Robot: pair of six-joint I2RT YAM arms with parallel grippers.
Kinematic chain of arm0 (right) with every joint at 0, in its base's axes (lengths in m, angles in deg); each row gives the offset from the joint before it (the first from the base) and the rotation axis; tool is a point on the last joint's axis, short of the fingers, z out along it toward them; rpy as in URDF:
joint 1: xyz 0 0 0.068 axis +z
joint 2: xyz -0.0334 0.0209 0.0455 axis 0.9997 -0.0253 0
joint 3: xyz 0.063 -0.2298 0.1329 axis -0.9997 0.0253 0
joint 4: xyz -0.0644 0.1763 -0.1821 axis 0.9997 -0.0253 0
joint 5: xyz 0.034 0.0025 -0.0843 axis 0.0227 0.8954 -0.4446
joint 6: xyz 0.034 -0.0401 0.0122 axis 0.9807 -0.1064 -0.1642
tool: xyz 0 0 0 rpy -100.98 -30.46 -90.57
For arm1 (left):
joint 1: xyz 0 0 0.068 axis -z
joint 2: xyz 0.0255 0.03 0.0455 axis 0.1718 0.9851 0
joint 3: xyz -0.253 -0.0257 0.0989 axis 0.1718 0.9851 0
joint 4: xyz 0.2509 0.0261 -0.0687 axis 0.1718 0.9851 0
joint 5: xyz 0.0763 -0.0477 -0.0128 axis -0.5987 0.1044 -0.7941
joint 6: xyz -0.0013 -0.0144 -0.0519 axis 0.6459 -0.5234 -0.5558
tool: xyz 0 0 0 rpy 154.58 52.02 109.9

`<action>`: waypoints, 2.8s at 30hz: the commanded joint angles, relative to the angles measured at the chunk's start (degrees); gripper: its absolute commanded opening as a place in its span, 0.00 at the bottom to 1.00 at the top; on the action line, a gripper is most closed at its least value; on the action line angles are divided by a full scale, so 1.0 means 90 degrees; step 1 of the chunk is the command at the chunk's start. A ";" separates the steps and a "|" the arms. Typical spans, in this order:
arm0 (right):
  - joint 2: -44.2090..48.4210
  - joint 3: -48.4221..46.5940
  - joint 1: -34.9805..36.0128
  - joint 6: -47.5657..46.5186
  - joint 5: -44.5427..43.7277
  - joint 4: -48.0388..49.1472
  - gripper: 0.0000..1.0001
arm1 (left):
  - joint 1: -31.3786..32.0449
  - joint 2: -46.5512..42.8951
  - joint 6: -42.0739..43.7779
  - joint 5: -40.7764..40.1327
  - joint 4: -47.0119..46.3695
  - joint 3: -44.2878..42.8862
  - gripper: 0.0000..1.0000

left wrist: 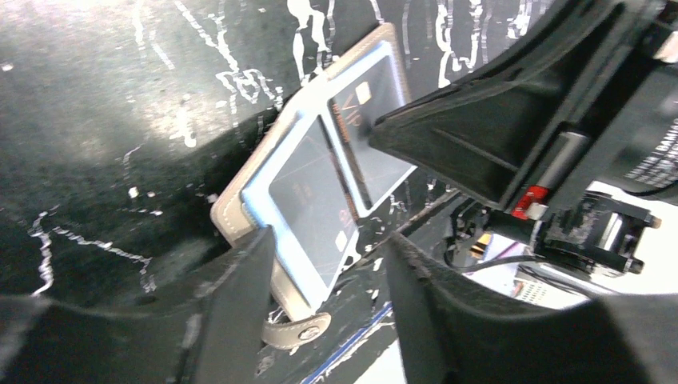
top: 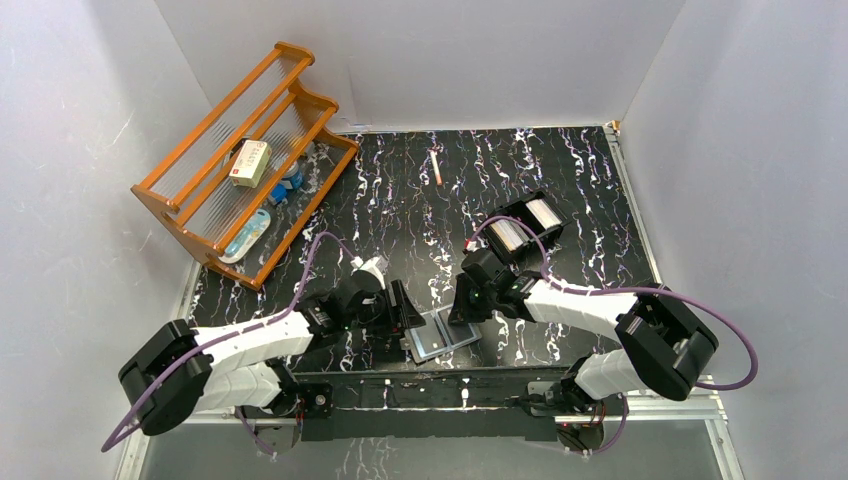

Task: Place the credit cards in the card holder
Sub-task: Turn over the card slot in the card holder.

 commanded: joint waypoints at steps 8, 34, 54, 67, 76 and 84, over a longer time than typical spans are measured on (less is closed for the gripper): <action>0.0070 0.0134 0.0020 -0.0005 -0.0066 0.0089 0.18 | -0.0036 -0.0213 -0.0099 -0.0678 0.0932 -0.0073 0.62; -0.0057 0.0158 0.0016 0.0024 0.0020 0.0216 0.18 | -0.0034 0.0197 0.0177 0.0223 -0.2421 0.0663 0.23; -0.0053 0.0168 0.0024 0.0043 0.0047 0.0252 0.18 | -0.0038 0.0268 0.0232 0.0309 -0.2540 0.0690 0.14; -0.0047 0.0160 0.0028 0.0041 0.0072 0.0255 0.18 | -0.0038 0.0349 0.0238 0.0330 -0.2535 0.0639 0.23; 0.0291 -0.0157 0.0087 0.0078 0.0148 -0.0025 0.18 | -0.0037 0.0250 0.0293 0.0293 -0.2359 0.0575 0.41; 0.0511 -0.0332 0.0148 0.0149 0.0310 0.0068 0.18 | -0.0035 0.0270 0.0300 0.0327 -0.2335 0.0527 0.47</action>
